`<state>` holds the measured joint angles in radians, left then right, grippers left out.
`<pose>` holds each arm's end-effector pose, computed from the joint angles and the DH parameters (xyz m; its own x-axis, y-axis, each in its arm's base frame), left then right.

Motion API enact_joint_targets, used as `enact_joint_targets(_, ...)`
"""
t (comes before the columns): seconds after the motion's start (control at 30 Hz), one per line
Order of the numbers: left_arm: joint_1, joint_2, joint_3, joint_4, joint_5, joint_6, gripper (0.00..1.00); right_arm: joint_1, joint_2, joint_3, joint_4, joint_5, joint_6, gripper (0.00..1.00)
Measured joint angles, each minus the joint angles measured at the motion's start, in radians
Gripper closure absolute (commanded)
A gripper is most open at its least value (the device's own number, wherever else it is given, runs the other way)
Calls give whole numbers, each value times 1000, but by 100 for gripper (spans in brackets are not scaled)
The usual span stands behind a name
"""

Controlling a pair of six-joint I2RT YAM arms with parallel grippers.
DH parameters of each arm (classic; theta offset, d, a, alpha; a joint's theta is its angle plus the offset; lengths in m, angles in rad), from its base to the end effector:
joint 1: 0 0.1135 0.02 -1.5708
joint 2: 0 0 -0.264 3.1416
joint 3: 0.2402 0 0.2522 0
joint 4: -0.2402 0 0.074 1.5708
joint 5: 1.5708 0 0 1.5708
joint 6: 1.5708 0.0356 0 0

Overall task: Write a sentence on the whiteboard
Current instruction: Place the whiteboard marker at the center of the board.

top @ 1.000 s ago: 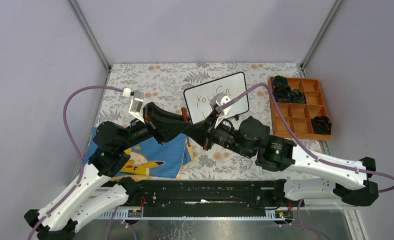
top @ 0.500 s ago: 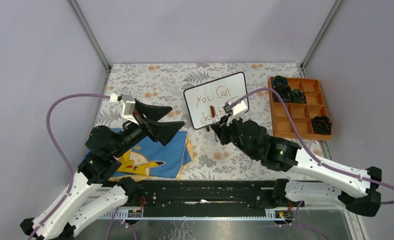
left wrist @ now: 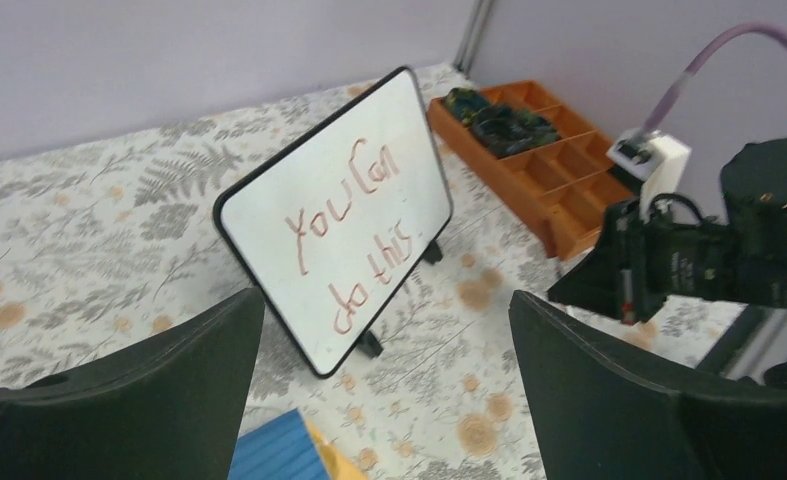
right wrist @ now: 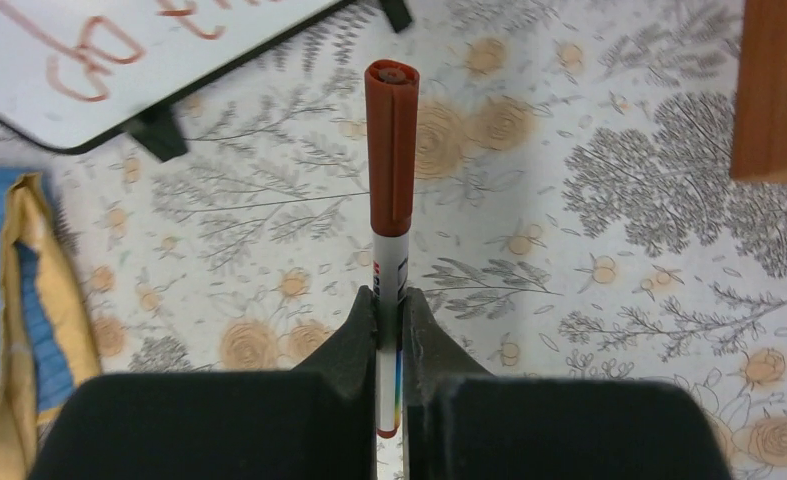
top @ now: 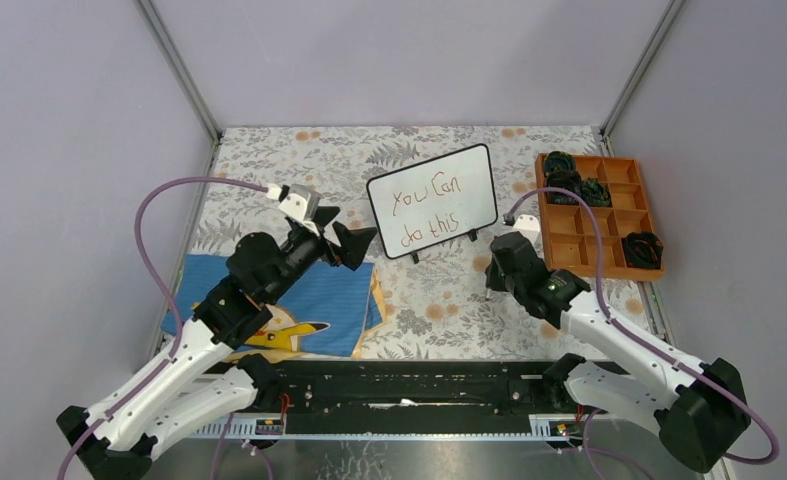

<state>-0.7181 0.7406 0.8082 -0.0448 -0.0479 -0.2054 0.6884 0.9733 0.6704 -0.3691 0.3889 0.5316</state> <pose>0.1329 -0.1139 0.3705 -0.1099 -0.1745 -0.9785 0.6116 0.7642 -0.2050 0.1683 0.1210 0.2494 -0.5963 0.1169 -0.7942 -0.0655 0.9790 0.1932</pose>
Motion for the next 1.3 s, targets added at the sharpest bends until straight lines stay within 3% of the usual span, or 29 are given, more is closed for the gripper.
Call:
enact_joint_targets(0.27, 0, -74, -148, 46, -87, 23, 1, -134, 100, -30, 5, -76, 43, 100)
enact_joint_targets(0.5, -39, -80, -158, 54, -127, 50, 1, -195, 206, -35, 34, -122, 43, 100)
enact_joint_targets(1.3, -102, -85, -171, 60, -171, 100, 1, -226, 320, -95, 130, -175, 43, 100)
